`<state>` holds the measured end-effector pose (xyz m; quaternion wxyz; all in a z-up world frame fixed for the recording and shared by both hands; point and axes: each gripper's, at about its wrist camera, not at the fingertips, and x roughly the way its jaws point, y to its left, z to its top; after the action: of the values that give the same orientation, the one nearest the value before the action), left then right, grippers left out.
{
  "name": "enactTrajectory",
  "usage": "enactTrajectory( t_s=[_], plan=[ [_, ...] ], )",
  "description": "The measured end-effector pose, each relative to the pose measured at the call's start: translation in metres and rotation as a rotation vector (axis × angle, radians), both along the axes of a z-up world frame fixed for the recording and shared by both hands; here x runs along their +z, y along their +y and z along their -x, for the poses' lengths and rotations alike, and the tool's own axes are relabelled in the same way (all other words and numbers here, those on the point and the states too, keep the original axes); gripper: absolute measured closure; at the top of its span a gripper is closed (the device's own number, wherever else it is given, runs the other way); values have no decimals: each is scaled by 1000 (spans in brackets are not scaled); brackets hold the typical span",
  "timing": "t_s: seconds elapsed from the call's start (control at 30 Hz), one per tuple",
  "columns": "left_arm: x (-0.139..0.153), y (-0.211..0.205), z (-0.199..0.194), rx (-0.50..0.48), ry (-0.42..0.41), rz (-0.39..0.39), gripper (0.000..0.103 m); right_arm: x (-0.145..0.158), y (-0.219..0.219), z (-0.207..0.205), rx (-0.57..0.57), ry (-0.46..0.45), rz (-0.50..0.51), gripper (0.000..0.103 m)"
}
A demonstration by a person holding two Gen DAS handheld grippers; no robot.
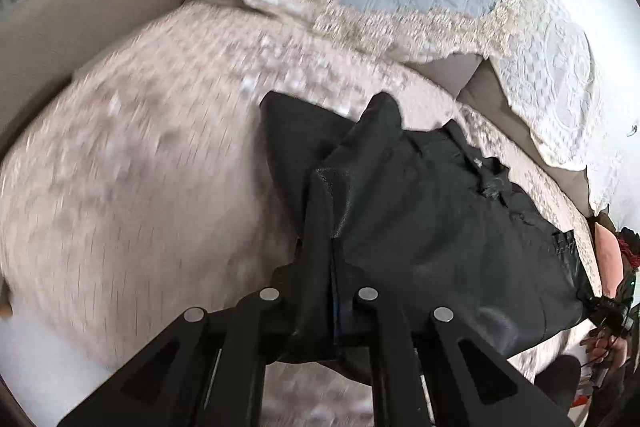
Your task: Fold large clothes
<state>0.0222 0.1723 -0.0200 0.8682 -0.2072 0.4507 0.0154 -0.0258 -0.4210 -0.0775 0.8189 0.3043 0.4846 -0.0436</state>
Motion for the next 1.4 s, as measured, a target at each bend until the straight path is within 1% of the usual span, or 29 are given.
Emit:
enactTrajectory(
  t_s=[0.03, 0.07, 0.1, 0.13, 0.17, 0.2, 0.23, 0.27, 0.3, 0.33, 0.37, 0.4, 0.43, 0.47, 0.5, 0.57, 0.6, 0.7, 0.77, 0.87, 0.9, 0.97, 1.07, 1.13, 1.23, 1.27, 1.3, 1.37, 1.4],
  plan=[
    [-6, -1, -1, -5, 13, -2, 93, -4, -2, 5, -12, 12, -11, 81],
    [-11, -1, 0, -7, 31, -4, 91, -7, -4, 7, -27, 27, -13, 73],
    [-13, 0, 1, -7, 39, -5, 90, -4, -4, 7, -28, 26, -4, 70],
    [-10, -2, 1, -7, 34, -8, 89, 2, -2, 9, -23, 21, 16, 70],
    [-4, -3, 1, -12, 24, -16, 86, 13, 2, 9, -6, 7, 62, 70],
    [2, -4, 1, -16, 14, -26, 86, 22, 4, 10, 6, -10, 99, 67],
    [10, -5, 1, -23, 0, -24, 84, 34, 7, 10, 21, -38, 137, 64],
    [17, -5, 1, -26, -7, -24, 81, 42, 8, 11, 30, -61, 158, 56],
    [22, -7, 2, -30, -16, -35, 75, 52, 10, 10, 42, -87, 182, 52],
    [31, -9, 2, -28, -34, -59, 71, 61, 13, 7, 59, -110, 204, 51],
    [39, -10, 2, -26, -60, -74, 62, 67, 17, 3, 84, -124, 221, 51],
    [45, -11, 0, -28, -80, -71, 54, 69, 21, -3, 110, -128, 237, 51],
    [51, -12, -6, -37, -98, -59, 50, 70, 25, -11, 130, -126, 251, 51],
    [55, -14, -13, -46, -106, -53, 42, 69, 29, -21, 150, -125, 264, 50],
    [57, -16, -20, -55, -110, -54, 37, 66, 32, -31, 175, -127, 266, 50],
    [54, -24, -40, -104, -109, -48, 34, 57, 35, -50, 201, -108, 258, 50],
    [48, -27, -53, -122, -91, -49, 34, 51, 36, -61, 205, -88, 261, 50],
    [22, -35, -87, -139, 7, -77, 34, 35, 40, -84, 234, -48, 276, 50],
    [9, -39, -100, -141, 41, -83, 34, 27, 42, -97, 255, -23, 299, 50],
    [-2, -46, -109, -164, 55, -131, 36, 20, 45, -107, 285, 8, 297, 50],
    [-5, -47, -110, -170, 62, -127, 36, 18, 45, -110, 291, 25, 307, 50],
    [-7, -49, -109, -181, 58, -123, 36, 17, 47, -111, 307, 21, 325, 50],
    [-4, -49, -105, -199, 41, -126, 40, 16, 46, -112, 317, 18, 321, 50],
    [-4, -48, -106, -206, 36, -126, 43, 14, 45, -112, 324, 16, 303, 50],
    [-4, -49, -106, -208, 36, -128, 62, 12, 54, -111, 372, 29, 272, 50],
    [-3, -49, -105, -207, 30, -134, 73, 15, 58, -108, 390, 9, 269, 53],
    [-1, -49, -103, -207, 20, -138, 80, 20, 62, -105, 398, -9, 279, 68],
    [1, -48, -100, -202, 7, -136, 88, 25, 64, -103, 387, -7, 304, 85],
    [3, -48, -99, -201, -2, -136, 91, 27, 62, -102, 381, -11, 301, 89]
  ],
)
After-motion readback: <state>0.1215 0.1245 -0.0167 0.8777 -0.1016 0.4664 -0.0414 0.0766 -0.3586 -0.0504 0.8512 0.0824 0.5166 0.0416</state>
